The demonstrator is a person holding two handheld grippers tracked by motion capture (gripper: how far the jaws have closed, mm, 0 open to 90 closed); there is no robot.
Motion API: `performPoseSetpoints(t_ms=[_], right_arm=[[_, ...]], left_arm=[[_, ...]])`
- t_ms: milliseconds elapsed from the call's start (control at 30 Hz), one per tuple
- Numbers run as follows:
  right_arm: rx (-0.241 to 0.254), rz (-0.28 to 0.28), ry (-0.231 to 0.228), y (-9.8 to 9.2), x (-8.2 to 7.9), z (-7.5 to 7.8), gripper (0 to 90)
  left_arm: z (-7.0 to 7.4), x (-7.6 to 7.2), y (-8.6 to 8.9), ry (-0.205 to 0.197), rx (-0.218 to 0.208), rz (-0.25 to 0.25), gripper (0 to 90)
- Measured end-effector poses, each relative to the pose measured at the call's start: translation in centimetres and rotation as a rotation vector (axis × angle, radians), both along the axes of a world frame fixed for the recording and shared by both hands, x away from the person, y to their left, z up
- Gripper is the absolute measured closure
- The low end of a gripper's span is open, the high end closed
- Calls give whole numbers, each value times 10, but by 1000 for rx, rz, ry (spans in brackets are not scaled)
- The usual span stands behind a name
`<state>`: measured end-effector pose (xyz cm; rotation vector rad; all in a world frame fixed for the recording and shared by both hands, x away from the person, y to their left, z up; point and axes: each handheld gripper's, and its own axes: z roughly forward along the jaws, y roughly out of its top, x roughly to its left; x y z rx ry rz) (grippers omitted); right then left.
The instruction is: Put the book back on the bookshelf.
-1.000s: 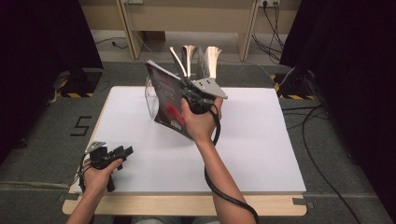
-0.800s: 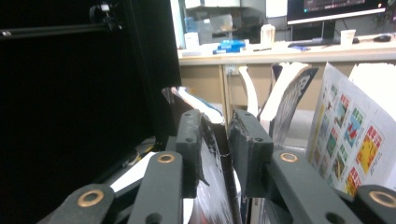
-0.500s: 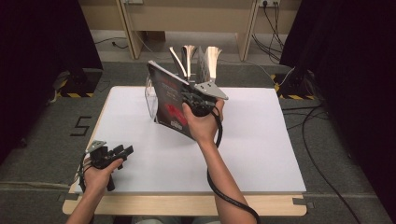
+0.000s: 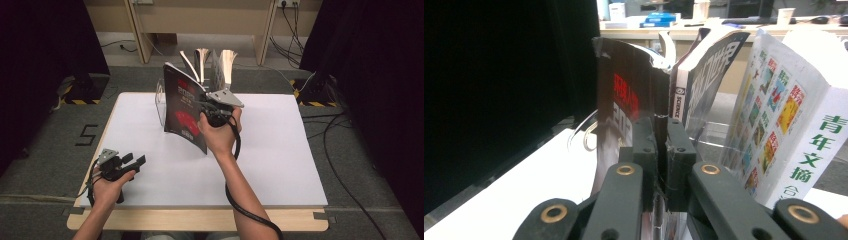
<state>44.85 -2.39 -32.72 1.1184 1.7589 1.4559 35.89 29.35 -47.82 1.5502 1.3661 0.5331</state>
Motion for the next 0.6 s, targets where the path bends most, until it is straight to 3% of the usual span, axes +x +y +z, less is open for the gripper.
performPoseSetpoints(t_ms=[167, 600], right_arm=[[26, -21, -9, 7, -4, -2, 869], [42, -84, -17, 31, -8, 4, 870]], left_arm=[[5, 2, -8, -27, 23, -25, 364], [29, 15, -54, -160, 92, -145, 325]])
